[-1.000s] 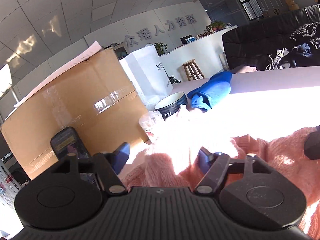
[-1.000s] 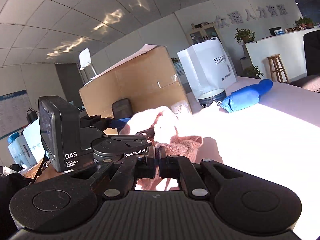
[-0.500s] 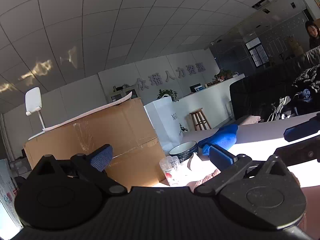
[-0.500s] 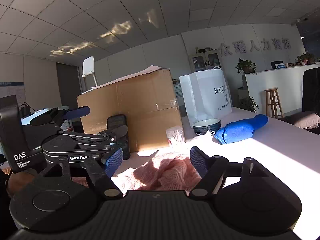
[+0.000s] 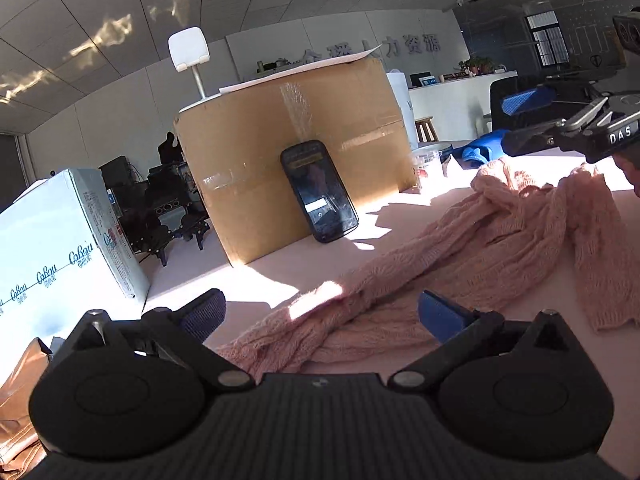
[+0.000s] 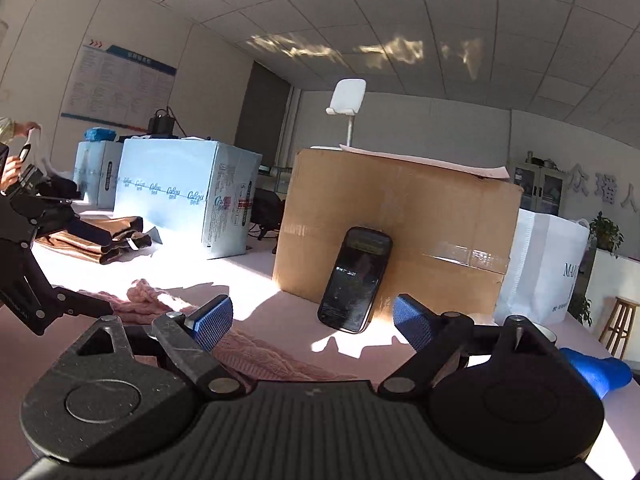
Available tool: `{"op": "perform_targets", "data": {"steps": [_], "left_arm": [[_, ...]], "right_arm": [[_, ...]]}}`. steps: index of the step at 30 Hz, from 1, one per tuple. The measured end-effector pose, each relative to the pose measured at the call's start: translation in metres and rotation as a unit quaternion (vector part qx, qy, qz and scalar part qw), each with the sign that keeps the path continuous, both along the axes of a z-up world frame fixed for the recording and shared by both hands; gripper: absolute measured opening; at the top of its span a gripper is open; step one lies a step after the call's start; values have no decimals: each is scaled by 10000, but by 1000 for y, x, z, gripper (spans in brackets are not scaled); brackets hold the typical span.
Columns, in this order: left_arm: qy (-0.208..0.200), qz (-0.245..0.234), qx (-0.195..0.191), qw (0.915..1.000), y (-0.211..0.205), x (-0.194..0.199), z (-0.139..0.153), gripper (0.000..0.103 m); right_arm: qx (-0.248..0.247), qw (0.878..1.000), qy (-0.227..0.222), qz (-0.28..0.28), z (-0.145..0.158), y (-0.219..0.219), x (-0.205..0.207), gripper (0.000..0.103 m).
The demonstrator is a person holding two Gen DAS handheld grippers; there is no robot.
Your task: Fold clothes
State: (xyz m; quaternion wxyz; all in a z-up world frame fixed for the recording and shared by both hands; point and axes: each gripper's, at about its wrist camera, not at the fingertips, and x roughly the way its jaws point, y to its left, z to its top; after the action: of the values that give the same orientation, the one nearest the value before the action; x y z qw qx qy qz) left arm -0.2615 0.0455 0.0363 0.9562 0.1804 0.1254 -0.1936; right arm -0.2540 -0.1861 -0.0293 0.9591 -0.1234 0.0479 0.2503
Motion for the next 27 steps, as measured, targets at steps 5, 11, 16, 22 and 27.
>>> {"op": "perform_targets", "data": {"steps": [5, 11, 16, 22, 27], "left_arm": [[421, 392, -814, 9950, 24, 11, -9, 103], [529, 529, -1394, 9874, 43, 11, -13, 103], [375, 751, -1172, 9896, 48, 6, -12, 103], [548, 659, -1603, 9833, 66, 10, -14, 103], [878, 539, -1993, 9745, 77, 20, -17, 103]], "right_arm": [[-614, 9955, 189, 702, -4, 47, 32, 63], [-1731, 9719, 172, 1586, -16, 117, 53, 45], [-2211, 9599, 242, 1706, -23, 148, 67, 31], [-2595, 9516, 223, 1634, -32, 162, 78, 29], [-3003, 9408, 133, 1566, -36, 177, 82, 23]]}}
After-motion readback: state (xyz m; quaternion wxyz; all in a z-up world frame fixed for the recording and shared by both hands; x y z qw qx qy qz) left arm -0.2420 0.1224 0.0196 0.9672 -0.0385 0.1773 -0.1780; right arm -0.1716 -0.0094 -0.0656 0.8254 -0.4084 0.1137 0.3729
